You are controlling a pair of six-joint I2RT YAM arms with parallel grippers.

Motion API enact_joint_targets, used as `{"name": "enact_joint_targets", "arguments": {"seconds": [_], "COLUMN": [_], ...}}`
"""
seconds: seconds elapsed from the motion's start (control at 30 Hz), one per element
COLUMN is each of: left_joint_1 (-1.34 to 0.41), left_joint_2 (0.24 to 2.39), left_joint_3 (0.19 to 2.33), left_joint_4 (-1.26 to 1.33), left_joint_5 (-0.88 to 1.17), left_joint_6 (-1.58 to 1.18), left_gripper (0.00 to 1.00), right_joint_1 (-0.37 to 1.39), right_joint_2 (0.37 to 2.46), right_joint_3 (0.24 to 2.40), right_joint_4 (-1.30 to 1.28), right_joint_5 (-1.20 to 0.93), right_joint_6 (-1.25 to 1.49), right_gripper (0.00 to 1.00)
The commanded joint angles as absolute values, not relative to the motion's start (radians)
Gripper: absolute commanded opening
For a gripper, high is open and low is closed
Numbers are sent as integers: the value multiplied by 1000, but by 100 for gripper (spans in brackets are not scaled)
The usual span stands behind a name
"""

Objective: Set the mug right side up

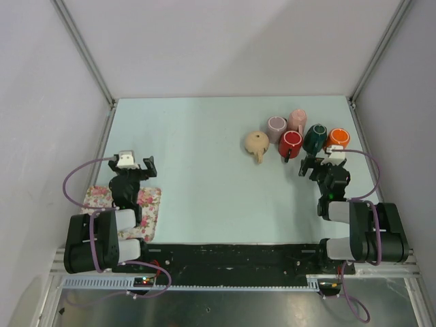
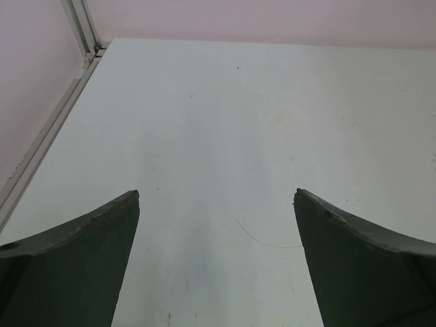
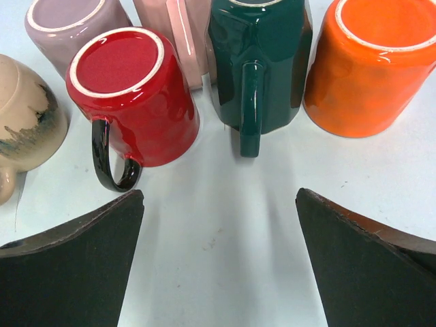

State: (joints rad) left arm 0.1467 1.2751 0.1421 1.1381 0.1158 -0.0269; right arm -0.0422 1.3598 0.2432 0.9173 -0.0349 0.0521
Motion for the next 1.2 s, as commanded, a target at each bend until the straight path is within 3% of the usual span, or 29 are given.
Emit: {"name": "enact_joint_targets", "arguments": {"seconds": [0.0, 0.2, 0.37, 0.53, 0.67, 0.8, 0.93, 1.17], "left_joint_1": [151, 151, 153, 161, 151, 107, 95, 94], "left_joint_2": [1252, 1254, 1213, 1074, 1071, 1133, 1094, 1029], "left_joint_3": [140, 141, 144, 415, 730, 1014, 1072, 1067], "left_joint_4": [1152, 1152, 1135, 611, 94, -436, -609, -683], "left_joint_5": [124, 123, 135, 264, 405, 295, 183, 236], "left_joint_6": [-22, -22, -26, -4, 97, 179, 188, 64], "left_gripper": [98, 98, 98, 98, 98, 98, 98, 98], "right_joint_1": [-32, -21, 15, 174, 223, 229, 231, 258], "right_joint_2": [1350, 1178, 1073, 1127, 1240, 1349, 1457, 1621], "right_joint_3": [268, 377, 549, 685, 786, 864, 918, 1011], "right_joint_4": [940, 638, 199, -97, -230, -265, -234, -156], "right_joint_5": [24, 195, 213, 226, 263, 267, 252, 280], "right_joint_6": [63, 133, 256, 319, 375, 398, 412, 459], "right_gripper": [100, 100, 100, 97, 82, 67, 64, 58]}}
